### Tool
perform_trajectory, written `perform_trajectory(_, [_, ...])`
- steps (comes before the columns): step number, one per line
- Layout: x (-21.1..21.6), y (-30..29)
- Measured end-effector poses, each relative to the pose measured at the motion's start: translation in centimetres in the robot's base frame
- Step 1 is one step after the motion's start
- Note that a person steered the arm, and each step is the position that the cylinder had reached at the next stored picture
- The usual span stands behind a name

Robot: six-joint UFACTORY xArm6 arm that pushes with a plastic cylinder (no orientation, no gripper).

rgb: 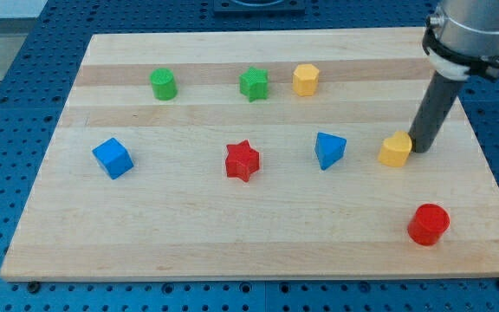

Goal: Push the heart to the top of the red circle

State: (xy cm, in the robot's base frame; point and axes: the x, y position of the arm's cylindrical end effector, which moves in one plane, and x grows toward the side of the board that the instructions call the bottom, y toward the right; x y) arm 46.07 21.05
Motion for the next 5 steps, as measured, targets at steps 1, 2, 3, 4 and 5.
perform_trajectory(1, [1.1,0.2])
perform_trajectory(2, [-2.0,0.5])
perform_trajectory(3, [-5.8,-0.1])
perform_trajectory(4, [-4.0,-2.7])
perform_trajectory(5, [1.2,-3.2])
